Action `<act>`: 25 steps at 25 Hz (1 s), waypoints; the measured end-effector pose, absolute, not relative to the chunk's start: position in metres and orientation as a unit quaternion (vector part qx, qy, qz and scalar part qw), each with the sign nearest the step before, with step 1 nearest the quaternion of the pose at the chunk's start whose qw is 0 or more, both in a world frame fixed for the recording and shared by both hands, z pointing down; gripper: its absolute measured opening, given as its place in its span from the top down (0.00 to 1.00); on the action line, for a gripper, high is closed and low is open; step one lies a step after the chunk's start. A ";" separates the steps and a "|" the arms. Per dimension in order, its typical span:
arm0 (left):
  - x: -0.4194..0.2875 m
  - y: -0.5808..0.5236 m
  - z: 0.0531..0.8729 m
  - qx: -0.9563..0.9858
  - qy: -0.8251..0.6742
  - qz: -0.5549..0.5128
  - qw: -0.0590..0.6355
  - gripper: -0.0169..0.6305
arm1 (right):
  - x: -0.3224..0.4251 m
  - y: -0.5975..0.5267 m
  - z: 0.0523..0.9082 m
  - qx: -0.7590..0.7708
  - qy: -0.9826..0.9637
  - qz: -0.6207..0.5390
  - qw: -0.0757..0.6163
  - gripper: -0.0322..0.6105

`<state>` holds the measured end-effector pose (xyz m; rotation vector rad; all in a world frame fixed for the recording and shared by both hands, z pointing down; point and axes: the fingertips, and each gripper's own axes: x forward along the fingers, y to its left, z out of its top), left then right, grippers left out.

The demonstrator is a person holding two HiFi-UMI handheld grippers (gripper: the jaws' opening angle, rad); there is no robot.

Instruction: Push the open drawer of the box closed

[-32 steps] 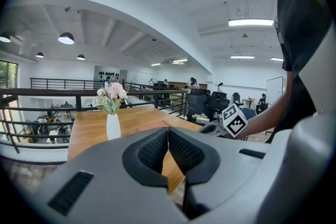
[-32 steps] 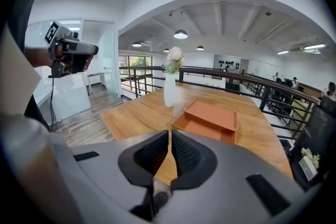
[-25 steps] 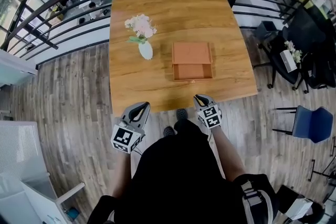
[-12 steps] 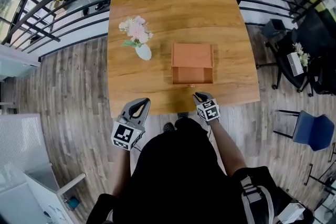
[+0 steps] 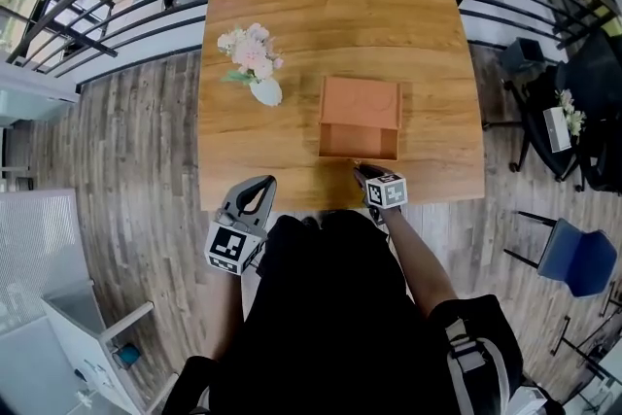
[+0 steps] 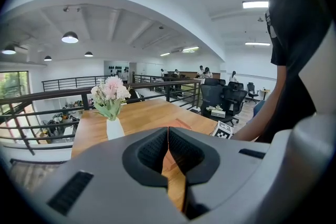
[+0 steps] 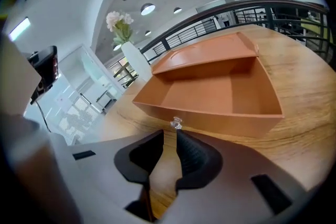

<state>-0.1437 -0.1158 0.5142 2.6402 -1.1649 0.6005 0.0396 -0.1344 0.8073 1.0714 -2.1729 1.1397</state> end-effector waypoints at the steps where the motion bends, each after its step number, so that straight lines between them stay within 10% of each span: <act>1: -0.142 -0.118 0.515 0.891 -0.394 0.203 0.098 0.94 | 0.041 -0.138 0.808 0.390 -0.788 0.419 0.227 0.80; 25: -0.133 -0.134 0.522 0.902 -0.367 0.202 0.108 0.94 | 0.036 -0.158 0.813 0.413 -0.741 0.505 0.160 0.79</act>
